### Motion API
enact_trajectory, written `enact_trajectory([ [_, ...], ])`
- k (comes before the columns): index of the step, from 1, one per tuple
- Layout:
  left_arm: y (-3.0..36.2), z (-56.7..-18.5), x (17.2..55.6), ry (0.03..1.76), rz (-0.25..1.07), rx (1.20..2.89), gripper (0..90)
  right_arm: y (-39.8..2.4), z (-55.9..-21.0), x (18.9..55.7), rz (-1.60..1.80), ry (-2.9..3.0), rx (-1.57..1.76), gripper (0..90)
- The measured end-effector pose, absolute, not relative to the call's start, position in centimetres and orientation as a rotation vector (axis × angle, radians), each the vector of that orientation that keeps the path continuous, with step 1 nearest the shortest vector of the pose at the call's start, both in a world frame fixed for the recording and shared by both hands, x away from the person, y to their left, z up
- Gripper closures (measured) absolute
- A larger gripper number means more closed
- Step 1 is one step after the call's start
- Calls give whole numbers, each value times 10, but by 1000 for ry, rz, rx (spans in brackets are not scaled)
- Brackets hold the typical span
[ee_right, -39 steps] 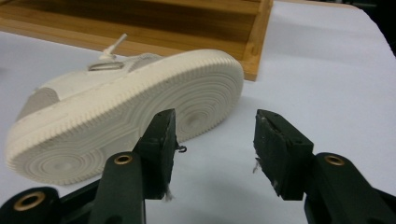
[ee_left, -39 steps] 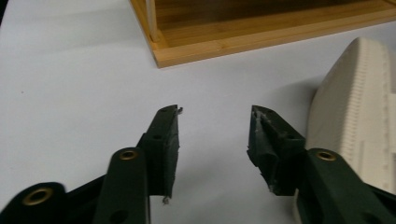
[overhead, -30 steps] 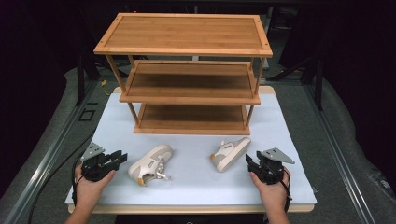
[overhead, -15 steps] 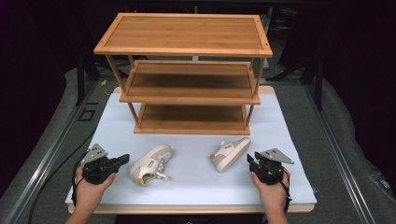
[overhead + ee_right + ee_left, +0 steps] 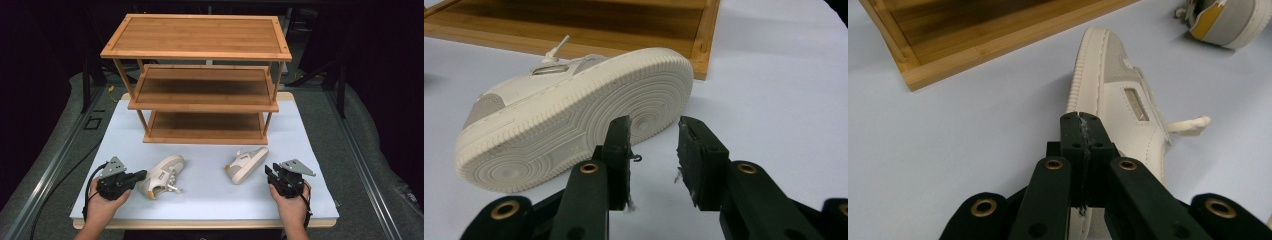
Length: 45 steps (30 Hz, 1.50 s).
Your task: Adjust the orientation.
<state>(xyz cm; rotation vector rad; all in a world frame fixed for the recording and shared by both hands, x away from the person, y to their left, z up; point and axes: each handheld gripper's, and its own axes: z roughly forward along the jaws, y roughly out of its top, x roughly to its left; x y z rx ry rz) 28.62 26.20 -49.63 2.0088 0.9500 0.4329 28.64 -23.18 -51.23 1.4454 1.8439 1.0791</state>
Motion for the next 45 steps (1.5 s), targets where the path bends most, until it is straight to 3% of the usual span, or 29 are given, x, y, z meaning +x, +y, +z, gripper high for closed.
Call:
enact_trajectory([
  [9, 272, -501, 297, 1025, 475, 1957, 900, -233, -512, 286, 1092, 1838, 1450, 646],
  [19, 286, -510, 316, 1119, 425, 1902, 900, -227, -507, 282, 1154, 1825, 1377, 627],
  [29, 295, -521, 325, 1189, 362, 1886, 900, -222, -503, 282, 1203, 1823, 1351, 860],
  [40, 275, -524, 313, 1108, 282, 1964, 900, -195, -492, 284, 1217, 1861, 1286, 837],
  [45, 269, -523, 309, 1088, 285, 1989, 900, -188, -488, 286, 1202, 1851, 1276, 879],
])
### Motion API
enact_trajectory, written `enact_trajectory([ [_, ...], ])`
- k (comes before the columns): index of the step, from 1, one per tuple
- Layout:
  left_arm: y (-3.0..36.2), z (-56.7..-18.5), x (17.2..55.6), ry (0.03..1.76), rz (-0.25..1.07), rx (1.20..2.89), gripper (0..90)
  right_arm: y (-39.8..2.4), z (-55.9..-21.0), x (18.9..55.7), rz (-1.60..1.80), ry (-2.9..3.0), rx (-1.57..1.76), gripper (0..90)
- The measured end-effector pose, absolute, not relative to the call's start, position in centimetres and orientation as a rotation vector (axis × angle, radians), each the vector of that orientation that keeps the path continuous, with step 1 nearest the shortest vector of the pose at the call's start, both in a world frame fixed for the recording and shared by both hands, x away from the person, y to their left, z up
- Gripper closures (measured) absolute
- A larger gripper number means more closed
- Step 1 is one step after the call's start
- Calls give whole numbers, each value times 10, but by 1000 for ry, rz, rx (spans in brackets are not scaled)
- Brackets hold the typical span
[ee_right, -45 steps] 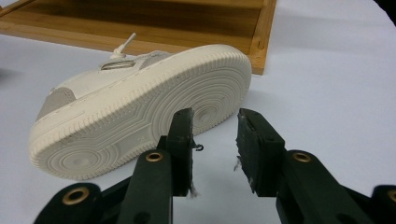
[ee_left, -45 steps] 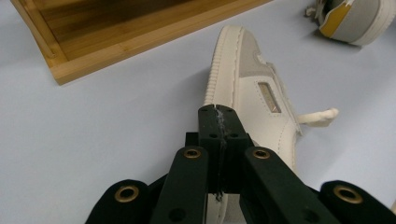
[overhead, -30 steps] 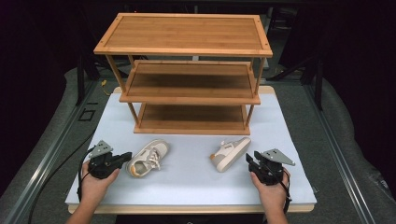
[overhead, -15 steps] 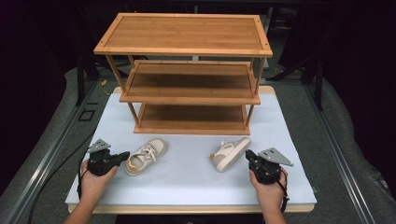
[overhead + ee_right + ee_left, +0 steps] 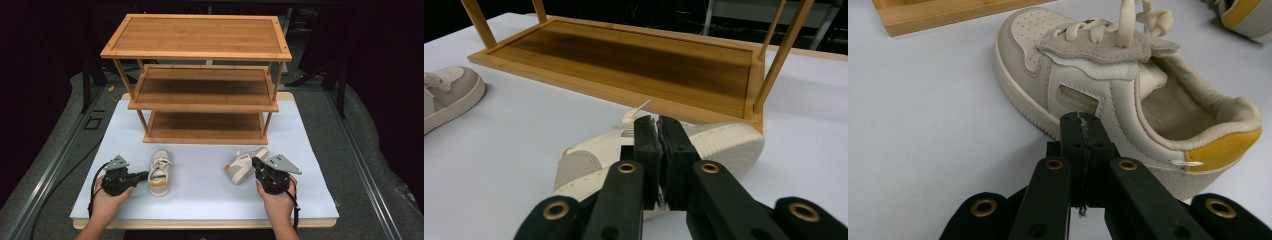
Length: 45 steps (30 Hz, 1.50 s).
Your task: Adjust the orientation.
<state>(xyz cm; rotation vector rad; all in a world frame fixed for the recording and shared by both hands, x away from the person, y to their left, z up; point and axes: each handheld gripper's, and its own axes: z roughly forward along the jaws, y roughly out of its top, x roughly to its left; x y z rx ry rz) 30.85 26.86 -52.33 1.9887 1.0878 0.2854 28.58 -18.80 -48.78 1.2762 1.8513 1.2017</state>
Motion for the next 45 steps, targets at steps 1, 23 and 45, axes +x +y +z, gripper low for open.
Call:
enact_trajectory([
  [1, 269, -523, 309, 1092, 290, 1990, 900, -187, -488, 286, 1202, 1855, 1275, 885],
  [23, 280, -519, 308, 1139, 303, 1893, 898, -188, -500, 289, 1114, 1921, 1367, 900],
  [45, 279, -513, 301, 1140, 329, 1842, 898, -225, -517, 262, 1047, 1921, 1621, 846],
])
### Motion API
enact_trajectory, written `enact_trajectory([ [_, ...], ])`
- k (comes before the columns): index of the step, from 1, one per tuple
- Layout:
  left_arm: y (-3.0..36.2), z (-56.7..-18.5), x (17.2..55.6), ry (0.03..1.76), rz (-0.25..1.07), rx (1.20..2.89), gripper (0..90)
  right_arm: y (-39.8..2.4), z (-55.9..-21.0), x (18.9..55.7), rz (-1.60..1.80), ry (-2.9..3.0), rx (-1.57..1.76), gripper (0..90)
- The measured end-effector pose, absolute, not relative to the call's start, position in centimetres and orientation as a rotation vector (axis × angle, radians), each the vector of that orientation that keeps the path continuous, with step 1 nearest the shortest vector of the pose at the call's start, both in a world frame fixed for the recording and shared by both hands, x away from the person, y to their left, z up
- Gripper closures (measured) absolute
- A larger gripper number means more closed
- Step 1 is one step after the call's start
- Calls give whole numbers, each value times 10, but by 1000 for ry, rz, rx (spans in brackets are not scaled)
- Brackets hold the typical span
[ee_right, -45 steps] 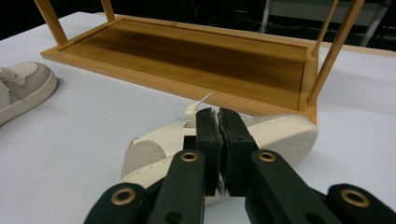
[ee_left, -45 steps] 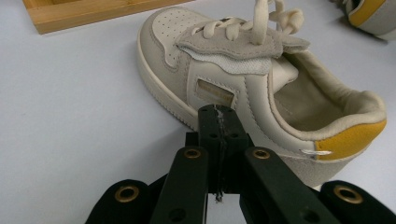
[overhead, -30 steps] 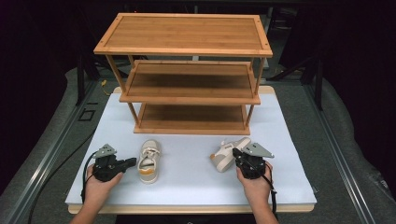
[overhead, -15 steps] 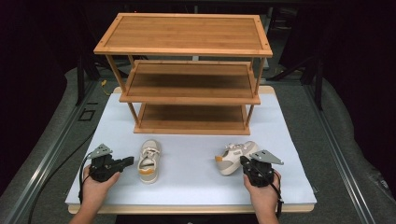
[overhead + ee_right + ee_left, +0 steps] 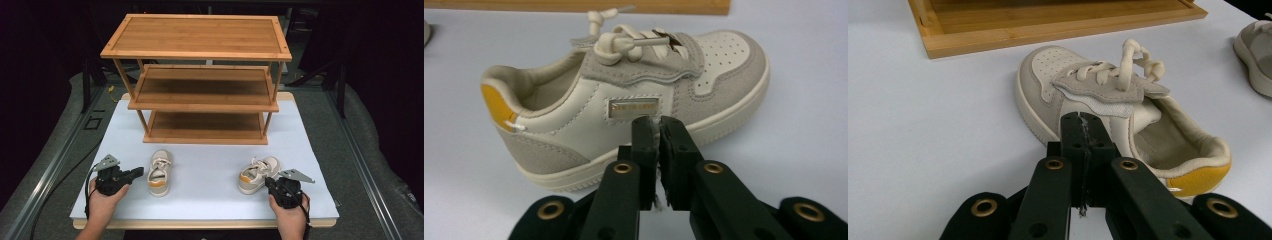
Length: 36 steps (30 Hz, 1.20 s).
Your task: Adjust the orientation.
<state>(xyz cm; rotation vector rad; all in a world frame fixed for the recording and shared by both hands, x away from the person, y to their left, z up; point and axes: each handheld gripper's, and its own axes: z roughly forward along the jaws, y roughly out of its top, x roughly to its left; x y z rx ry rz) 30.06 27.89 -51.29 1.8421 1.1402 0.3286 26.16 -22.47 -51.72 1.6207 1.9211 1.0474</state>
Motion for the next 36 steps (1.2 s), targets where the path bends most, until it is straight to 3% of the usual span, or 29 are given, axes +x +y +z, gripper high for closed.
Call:
enact_trajectory([
  [10, 278, -515, 301, 1145, 336, 1831, 843, -227, -520, 257, 993, 1863, 1665, 685],
  [13, 277, -515, 301, 1153, 346, 1824, 798, -228, -520, 256, 975, 1850, 1667, 635],
  [23, 278, -510, 298, 1166, 337, 1772, 649, -237, -513, 247, 1069, 1777, 1694, 615],
  [24, 278, -510, 297, 1179, 325, 1758, 594, -235, -509, 245, 1109, 1765, 1665, 603],
  [28, 275, -507, 295, 1184, 327, 1742, 522, -225, -500, 241, 1124, 1712, 1617, 512],
  [36, 261, -509, 298, 1177, 317, 1761, 473, -203, -506, 251, 1080, 1731, 1593, 414],
])
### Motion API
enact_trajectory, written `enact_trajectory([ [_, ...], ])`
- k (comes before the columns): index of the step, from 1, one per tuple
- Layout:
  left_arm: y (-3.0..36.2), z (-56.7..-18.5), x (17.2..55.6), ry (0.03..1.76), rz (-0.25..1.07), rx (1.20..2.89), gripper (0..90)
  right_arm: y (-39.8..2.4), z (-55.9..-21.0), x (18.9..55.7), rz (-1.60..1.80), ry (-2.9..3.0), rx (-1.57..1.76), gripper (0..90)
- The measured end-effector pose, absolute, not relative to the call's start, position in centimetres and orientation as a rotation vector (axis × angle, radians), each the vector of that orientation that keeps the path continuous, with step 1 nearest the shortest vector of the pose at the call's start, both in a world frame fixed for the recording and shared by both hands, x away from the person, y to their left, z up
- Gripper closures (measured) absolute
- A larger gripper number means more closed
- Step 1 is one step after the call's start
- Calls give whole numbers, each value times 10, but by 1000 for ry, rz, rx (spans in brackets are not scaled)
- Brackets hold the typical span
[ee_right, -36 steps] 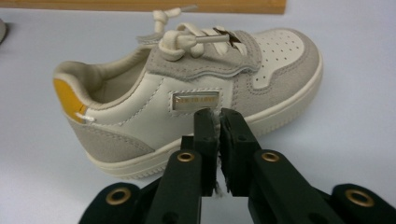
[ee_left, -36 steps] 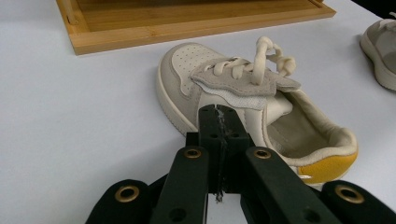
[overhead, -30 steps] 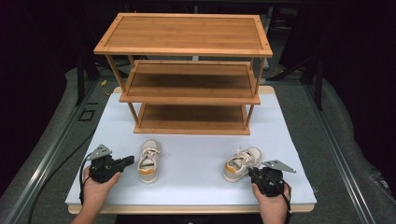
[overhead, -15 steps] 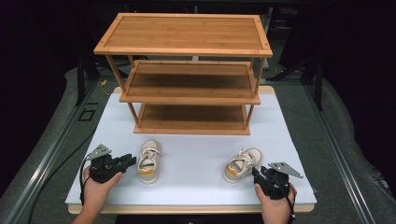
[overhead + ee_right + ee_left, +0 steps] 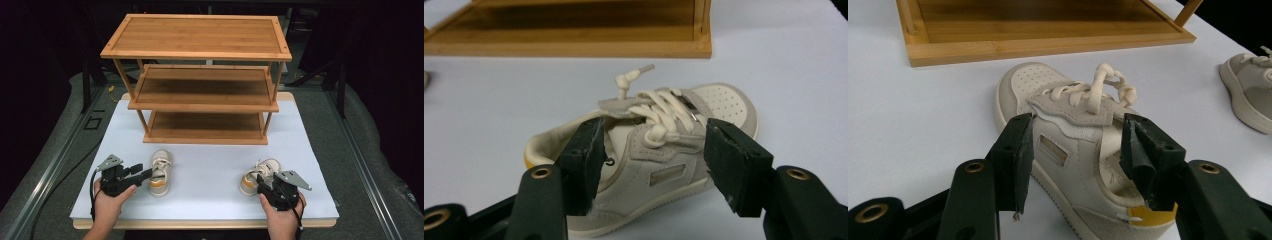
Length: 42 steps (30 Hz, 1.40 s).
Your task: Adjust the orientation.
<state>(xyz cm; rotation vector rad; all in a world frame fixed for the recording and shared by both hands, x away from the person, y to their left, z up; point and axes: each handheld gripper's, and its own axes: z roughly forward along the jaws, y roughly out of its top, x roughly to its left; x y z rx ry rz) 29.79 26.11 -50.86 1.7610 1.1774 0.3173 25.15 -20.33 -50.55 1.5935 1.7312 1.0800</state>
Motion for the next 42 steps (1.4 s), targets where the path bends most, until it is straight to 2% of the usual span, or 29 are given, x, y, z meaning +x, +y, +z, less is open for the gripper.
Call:
enact_trajectory([
  [12, 249, -519, 308, 1209, 267, 1815, 464, -200, -516, 258, 1043, 1736, 1649, 423],
  [16, 247, -521, 310, 1219, 291, 1832, 508, -198, -516, 260, 1018, 1740, 1657, 422],
  [21, 252, -523, 312, 1207, 274, 1842, 551, -207, -514, 257, 1028, 1763, 1646, 489],
  [32, 253, -524, 312, 1211, 263, 1828, 562, -227, -516, 248, 1089, 1737, 1748, 511],
  [42, 241, -523, 312, 1205, 256, 1831, 567, -226, -521, 258, 1156, 1789, 1769, 552],
])
